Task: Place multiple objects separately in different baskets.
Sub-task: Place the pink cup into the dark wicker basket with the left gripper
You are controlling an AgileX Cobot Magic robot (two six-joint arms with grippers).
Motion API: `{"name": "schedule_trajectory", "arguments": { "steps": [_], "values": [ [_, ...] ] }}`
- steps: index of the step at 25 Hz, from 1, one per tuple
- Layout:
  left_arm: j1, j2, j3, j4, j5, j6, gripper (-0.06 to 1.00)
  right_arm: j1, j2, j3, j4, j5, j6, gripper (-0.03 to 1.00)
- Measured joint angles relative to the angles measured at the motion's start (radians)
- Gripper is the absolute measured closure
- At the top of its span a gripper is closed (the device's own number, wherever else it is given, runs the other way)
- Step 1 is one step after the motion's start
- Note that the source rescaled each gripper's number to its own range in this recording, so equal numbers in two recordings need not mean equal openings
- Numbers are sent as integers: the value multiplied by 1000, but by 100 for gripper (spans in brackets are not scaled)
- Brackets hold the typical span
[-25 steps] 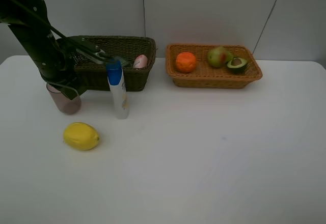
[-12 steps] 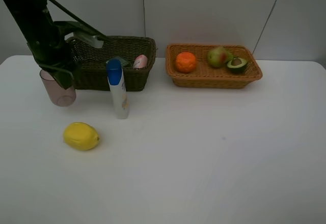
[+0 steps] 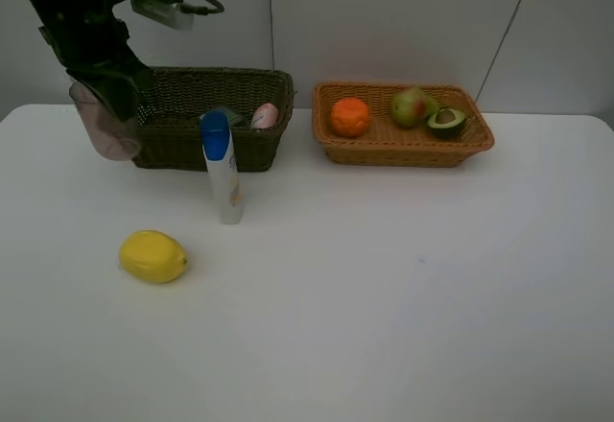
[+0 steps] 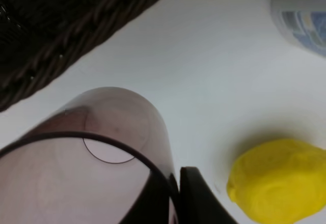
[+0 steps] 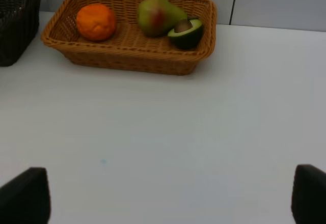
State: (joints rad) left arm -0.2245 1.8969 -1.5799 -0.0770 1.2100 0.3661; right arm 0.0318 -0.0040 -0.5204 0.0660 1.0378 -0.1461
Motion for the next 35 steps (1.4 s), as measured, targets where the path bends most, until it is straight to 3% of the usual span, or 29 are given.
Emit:
{"name": "schedule_trajectory", "arguments": {
  "steps": [10,23,35],
  "values": [
    [0,-1,-126,-32,0,-26,94,0,0,0,0,0,0,-3],
    [0,58,-126,-36,-345,-26,94,0,0,0,0,0,0,-3],
    [0,128,-126,-30,-449,-25,94,0,0,0,0,0,0,-3]
  ]
}}
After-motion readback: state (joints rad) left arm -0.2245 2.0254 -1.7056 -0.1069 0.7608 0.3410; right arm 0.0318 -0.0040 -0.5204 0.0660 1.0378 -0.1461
